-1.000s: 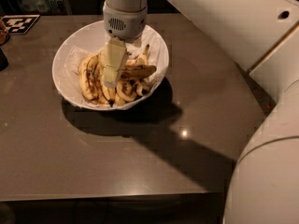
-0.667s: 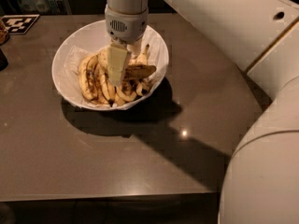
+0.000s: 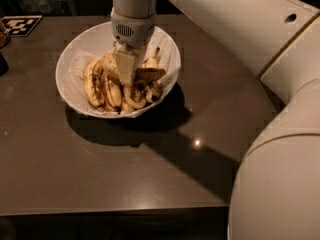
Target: Pick banana from white bowl
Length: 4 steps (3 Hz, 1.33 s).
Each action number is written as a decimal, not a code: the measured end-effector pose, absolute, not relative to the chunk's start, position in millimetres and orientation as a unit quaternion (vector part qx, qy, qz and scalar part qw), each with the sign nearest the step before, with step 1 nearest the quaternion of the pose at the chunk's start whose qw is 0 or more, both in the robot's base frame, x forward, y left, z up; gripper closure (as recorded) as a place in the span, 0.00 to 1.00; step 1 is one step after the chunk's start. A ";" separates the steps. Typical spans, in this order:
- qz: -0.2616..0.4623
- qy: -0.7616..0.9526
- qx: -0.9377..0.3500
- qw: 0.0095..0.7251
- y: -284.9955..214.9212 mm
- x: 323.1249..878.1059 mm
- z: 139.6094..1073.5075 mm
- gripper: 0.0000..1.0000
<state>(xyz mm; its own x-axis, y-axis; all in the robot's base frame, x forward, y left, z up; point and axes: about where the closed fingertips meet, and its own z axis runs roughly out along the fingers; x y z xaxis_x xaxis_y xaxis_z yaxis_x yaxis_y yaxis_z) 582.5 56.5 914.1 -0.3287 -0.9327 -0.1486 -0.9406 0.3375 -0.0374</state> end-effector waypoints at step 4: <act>0.073 0.766 -0.605 0.207 19.3 531.6 962.5 1.00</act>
Offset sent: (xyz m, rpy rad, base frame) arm -0.0396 -0.0334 0.0482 0.2114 -0.1874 0.0555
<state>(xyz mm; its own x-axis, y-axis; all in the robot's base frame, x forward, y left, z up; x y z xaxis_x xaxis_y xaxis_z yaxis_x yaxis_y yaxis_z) 531.6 19.3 962.5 -0.1832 -0.8960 -0.4044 -0.9561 0.2581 -0.1388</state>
